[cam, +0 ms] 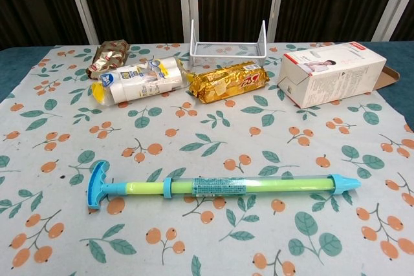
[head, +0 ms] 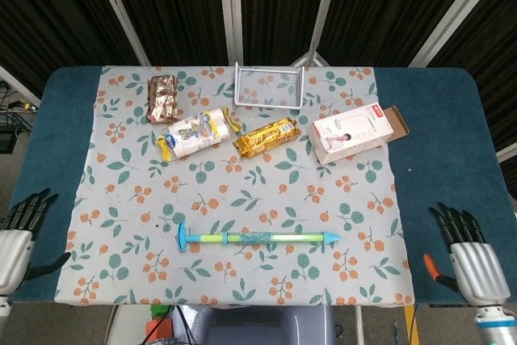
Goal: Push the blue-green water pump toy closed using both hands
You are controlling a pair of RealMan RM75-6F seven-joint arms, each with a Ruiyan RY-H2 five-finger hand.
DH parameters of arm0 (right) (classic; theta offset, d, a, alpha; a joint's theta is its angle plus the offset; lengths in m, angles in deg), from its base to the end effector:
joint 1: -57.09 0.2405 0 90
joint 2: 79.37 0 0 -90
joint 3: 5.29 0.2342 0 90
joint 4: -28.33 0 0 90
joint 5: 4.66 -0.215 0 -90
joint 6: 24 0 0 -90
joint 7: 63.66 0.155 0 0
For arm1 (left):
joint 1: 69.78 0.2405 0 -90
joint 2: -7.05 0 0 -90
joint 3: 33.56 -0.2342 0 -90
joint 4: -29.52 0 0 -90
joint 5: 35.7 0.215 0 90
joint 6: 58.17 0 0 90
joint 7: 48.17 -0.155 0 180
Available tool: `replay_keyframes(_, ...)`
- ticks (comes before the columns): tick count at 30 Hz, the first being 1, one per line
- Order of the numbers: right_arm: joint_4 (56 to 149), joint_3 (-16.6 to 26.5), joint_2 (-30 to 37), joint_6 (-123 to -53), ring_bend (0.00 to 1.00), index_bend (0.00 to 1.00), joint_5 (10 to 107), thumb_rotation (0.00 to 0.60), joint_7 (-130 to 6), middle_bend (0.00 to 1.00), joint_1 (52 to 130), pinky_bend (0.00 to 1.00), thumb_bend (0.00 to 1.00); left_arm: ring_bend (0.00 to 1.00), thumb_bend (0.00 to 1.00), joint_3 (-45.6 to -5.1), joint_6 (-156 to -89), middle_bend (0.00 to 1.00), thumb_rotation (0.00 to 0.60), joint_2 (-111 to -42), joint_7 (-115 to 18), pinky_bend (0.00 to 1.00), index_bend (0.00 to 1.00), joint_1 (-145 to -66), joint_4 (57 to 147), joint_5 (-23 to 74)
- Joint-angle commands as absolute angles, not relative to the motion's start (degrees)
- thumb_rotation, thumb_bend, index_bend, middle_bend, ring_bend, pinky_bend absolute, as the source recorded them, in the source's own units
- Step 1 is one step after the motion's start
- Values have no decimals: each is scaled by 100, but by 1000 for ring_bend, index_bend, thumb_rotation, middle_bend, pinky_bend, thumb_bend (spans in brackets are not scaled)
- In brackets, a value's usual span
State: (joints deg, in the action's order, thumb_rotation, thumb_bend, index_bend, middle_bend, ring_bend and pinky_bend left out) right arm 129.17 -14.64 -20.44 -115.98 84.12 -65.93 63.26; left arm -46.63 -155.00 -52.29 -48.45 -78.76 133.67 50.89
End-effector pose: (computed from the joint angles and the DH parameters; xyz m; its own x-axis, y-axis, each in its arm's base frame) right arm -0.2733 -0.1495 0.1466 0.3907 -0.0859 0.9165 -0.9204 -0.0527 0.3874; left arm -0.2613 0.1486 0.1485 0.3070 0.0558 0.9501 0.9516 -0.0364 -0.3053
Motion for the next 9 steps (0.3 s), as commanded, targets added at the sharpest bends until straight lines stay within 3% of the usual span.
replay_keyframes(1,12575,-1455,-1955,-11925,0,0,8578,600,-6451,0,6024,0,408,0,241,-4713,-15829,0,600,-5238,-4439,70,0,-7498,12861,5351)
replay_keyframes(9,12531,-1264,-1881,-11893,0,0,8503,600,-6196,0,5879,0,408,0,241,-4563,-15442,0,600,-5225,-4452,50,0,-7401,12816,5223)
